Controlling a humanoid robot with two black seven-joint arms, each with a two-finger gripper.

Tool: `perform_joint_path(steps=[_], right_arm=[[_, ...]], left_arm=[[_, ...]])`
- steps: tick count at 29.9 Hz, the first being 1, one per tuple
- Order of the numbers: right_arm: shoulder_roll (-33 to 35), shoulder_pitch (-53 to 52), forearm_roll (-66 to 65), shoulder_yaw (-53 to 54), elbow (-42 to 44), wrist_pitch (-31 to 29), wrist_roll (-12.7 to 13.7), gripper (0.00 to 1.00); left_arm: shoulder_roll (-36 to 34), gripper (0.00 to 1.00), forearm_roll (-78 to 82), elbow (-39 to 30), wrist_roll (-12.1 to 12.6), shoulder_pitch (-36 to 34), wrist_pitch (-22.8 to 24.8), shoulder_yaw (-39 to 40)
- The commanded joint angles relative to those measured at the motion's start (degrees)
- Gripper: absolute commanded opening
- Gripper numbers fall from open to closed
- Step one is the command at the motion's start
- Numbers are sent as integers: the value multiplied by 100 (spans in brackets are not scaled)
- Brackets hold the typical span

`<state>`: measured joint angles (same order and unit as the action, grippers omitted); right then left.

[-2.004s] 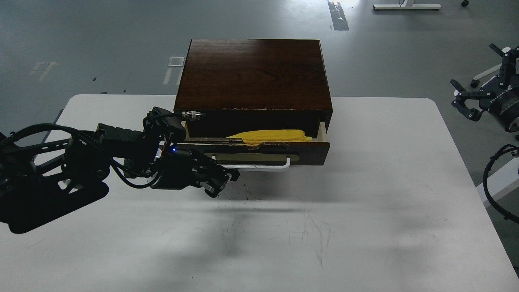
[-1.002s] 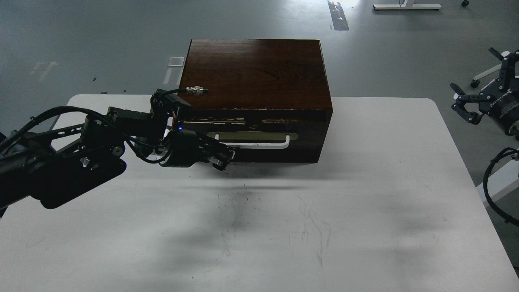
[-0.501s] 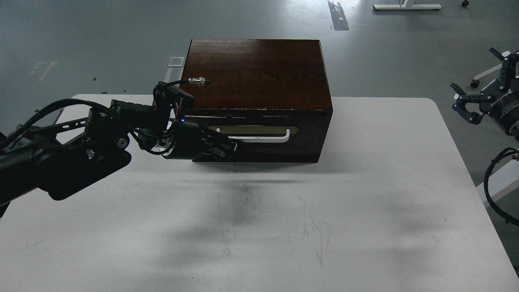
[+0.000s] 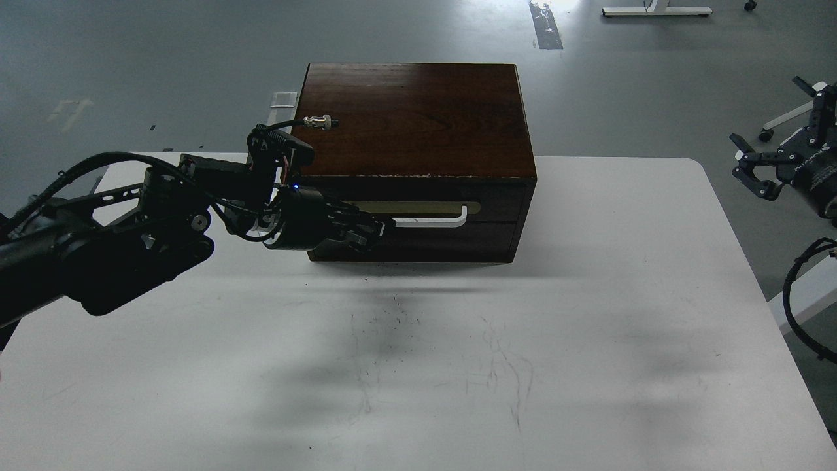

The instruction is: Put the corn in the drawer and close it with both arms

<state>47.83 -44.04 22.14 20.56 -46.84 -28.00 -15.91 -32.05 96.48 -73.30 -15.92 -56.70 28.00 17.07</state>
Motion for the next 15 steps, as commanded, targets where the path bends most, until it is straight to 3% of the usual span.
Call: perform_joint_path(steps=[1, 11, 15], right_arm=[[7, 1, 1, 1, 8, 0, 0, 100], [7, -8, 1, 150, 0, 0, 0, 100], [7, -8, -8, 386, 105, 0, 9, 100]], left_arm=[[-12, 0, -111, -70, 10, 1, 0, -19], [-372, 0, -322, -940, -42, -78, 0, 24], [-705, 0, -1706, -888, -51, -105, 0, 585]])
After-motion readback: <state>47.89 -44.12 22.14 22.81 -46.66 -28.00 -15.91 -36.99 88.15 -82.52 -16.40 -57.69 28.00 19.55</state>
